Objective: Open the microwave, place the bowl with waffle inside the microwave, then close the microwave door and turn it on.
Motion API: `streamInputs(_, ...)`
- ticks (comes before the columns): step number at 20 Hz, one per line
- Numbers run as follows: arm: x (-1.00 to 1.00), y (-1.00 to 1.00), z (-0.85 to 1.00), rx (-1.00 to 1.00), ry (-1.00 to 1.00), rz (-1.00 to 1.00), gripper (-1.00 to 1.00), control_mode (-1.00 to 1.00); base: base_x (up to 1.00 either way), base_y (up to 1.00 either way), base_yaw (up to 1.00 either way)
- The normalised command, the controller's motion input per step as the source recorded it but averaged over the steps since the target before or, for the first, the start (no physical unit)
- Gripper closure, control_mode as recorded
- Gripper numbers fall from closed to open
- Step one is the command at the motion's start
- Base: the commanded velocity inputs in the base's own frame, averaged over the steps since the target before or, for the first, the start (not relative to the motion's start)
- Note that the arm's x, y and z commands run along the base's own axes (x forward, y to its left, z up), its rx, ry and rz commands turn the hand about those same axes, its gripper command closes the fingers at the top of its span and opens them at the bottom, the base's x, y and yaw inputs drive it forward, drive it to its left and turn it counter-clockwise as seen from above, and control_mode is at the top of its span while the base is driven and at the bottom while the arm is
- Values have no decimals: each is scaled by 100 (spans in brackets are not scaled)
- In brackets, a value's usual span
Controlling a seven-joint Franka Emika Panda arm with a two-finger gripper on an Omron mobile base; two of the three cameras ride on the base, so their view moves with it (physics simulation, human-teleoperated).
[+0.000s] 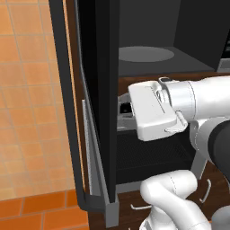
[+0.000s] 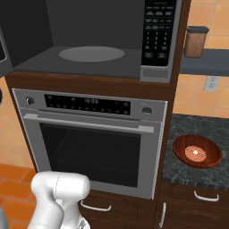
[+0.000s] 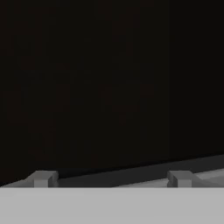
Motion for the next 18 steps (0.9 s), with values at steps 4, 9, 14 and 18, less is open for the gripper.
streamInputs(4,-3,-100,-1,1,5,-24,-100,-100,0,0,0)
streamInputs(9,6,-100,-2,0,22,-45,-100,-100,0,0,0)
streamInputs(14,11,-100,0,0,32,-50,-100,-100,0,0,0)
streamInputs(18,12,-100,0,0,39,-50,-100,-100,0,0,0)
